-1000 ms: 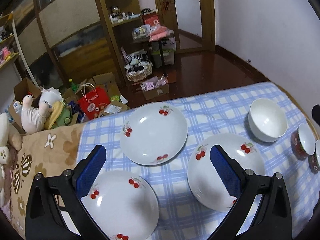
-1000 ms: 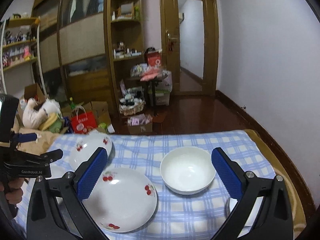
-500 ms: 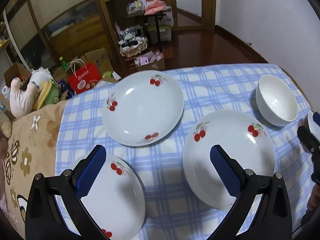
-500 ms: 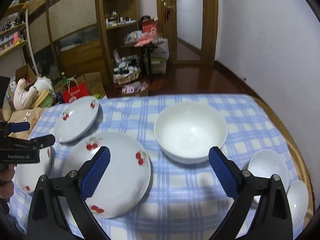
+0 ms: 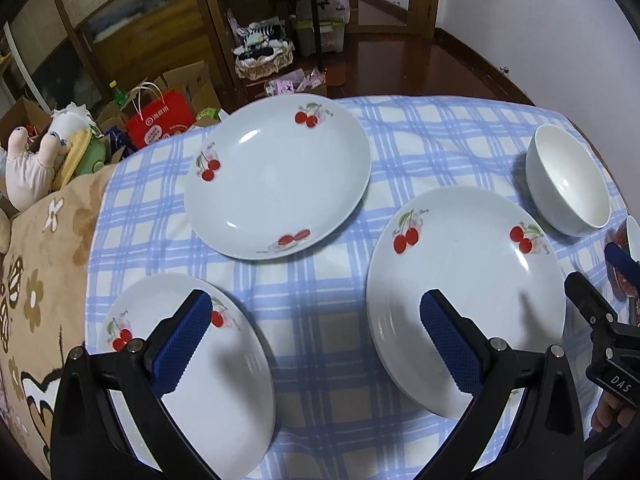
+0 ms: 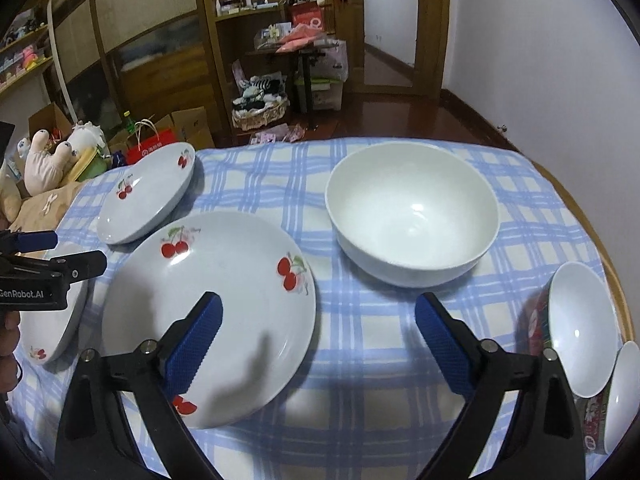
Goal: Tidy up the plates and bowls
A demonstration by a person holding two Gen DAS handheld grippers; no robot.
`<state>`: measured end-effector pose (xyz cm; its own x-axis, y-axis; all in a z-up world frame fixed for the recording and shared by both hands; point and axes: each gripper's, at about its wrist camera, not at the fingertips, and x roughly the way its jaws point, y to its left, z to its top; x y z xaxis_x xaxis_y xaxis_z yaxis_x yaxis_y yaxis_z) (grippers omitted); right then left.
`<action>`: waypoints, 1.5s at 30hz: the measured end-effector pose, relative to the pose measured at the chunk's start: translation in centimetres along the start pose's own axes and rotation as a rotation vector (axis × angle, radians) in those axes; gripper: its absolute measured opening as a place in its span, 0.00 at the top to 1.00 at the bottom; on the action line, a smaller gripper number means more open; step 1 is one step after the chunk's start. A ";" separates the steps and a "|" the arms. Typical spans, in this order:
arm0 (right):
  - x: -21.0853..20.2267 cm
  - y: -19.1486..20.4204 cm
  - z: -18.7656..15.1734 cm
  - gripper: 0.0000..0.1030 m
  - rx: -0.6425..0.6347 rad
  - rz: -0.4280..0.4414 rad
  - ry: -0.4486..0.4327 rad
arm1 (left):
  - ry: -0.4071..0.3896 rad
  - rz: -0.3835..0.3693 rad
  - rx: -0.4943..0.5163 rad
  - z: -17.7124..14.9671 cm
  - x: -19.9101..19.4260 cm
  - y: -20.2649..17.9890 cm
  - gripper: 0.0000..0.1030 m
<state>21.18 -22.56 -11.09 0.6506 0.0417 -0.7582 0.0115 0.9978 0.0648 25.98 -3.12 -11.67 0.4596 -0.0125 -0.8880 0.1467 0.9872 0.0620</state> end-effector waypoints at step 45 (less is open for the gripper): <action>4.0 -1.3 -1.7 0.90 0.101 0.155 0.106 | 0.134 -0.147 -0.042 -1.5 3.5 -1.2 0.89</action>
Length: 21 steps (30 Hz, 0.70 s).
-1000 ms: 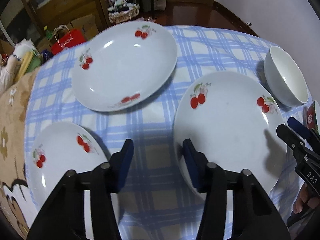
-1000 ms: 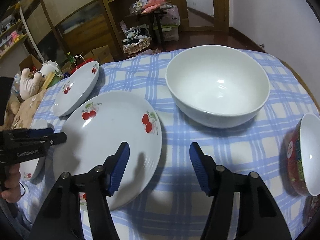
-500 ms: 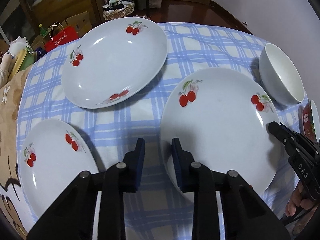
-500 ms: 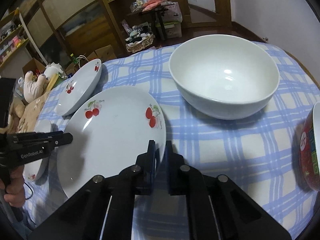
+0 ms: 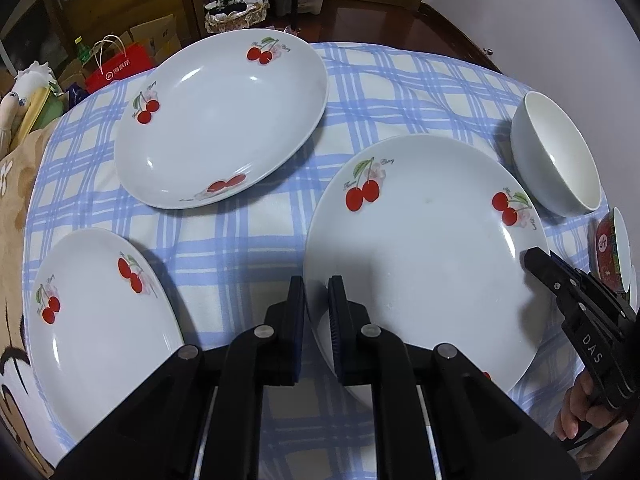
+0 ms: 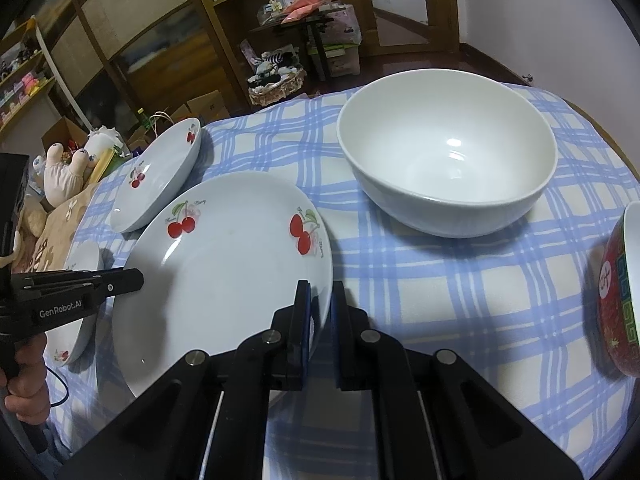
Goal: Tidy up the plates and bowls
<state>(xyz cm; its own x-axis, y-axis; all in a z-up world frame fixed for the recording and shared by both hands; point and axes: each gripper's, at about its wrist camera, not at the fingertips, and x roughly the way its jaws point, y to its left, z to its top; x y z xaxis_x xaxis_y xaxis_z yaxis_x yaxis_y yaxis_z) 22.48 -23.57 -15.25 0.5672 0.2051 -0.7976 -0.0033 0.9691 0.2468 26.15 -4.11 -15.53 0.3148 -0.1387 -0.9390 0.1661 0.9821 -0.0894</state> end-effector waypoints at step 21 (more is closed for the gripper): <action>-0.3 0.4 0.1 0.91 0.005 0.013 0.020 | 0.055 -0.031 -0.049 -0.1 0.1 0.2 0.86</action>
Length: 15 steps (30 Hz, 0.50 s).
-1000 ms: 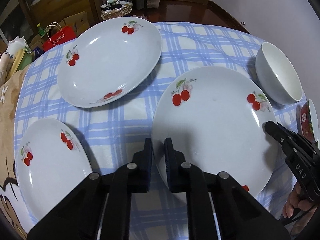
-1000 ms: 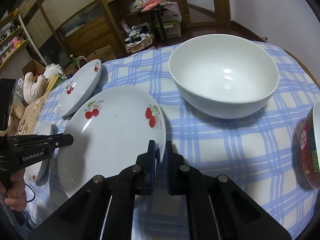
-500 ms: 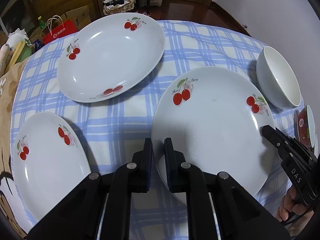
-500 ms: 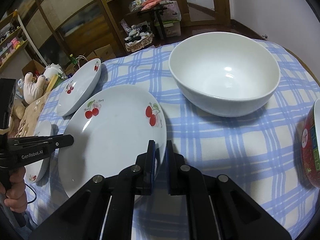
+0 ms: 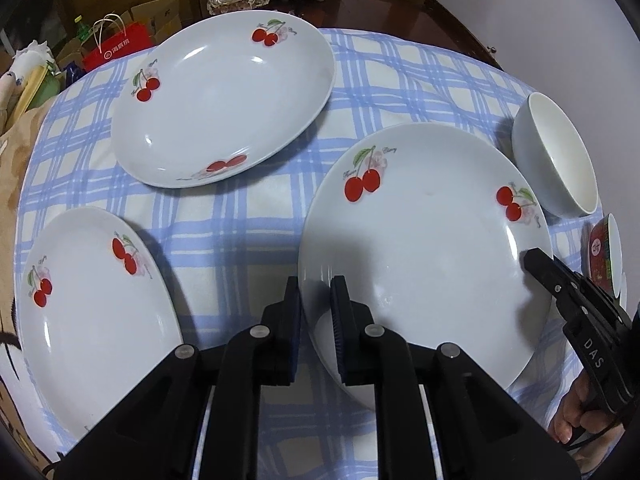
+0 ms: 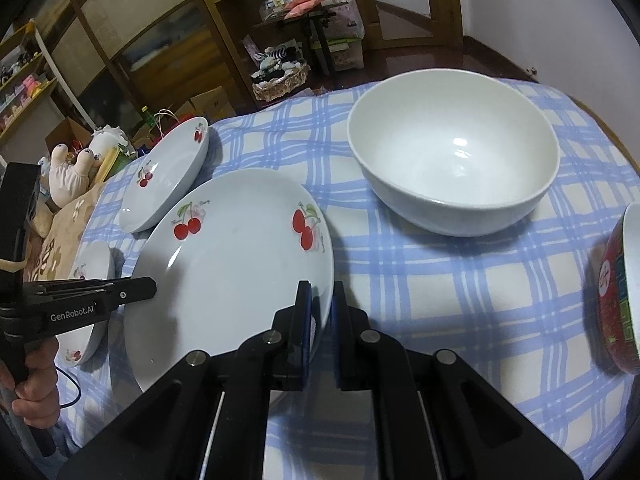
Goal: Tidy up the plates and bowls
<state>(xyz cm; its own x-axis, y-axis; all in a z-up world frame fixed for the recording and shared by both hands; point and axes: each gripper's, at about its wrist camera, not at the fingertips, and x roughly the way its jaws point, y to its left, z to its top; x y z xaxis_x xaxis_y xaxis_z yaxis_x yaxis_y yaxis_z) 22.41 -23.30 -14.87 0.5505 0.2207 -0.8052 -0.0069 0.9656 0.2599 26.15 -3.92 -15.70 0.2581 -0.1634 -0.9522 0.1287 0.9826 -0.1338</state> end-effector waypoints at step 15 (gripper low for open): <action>-0.8 0.7 0.0 0.91 -0.019 -0.015 -0.006 | 0.005 -0.020 -0.022 -0.6 -0.8 0.5 0.87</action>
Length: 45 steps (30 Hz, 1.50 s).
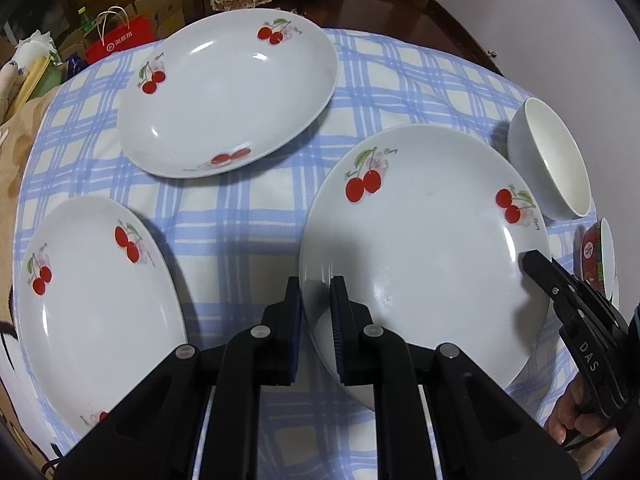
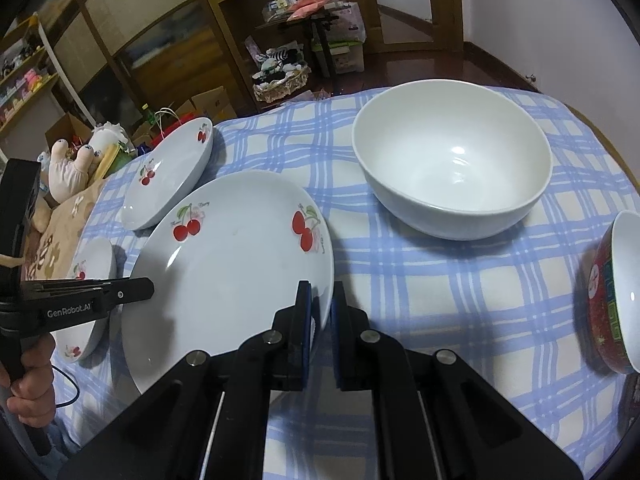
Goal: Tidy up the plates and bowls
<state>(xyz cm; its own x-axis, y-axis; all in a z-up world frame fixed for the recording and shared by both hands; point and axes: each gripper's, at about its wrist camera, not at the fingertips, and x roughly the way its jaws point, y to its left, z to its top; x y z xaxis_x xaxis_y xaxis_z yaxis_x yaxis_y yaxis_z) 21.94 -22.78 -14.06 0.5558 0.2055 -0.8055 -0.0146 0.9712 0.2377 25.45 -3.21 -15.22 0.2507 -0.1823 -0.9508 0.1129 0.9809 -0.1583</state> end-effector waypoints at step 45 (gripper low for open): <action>-11.3 -7.0 -7.6 0.91 0.145 -0.100 -0.025 | 0.041 -0.141 0.159 -7.5 -2.9 -9.9 0.88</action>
<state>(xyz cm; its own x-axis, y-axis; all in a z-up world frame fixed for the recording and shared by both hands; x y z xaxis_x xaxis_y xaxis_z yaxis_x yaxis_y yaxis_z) 9.44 -30.94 -10.73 0.5691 0.1038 -0.8157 0.1610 0.9587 0.2343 16.38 -11.89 -12.87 0.1829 -0.3105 -0.9328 0.2946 0.9225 -0.2493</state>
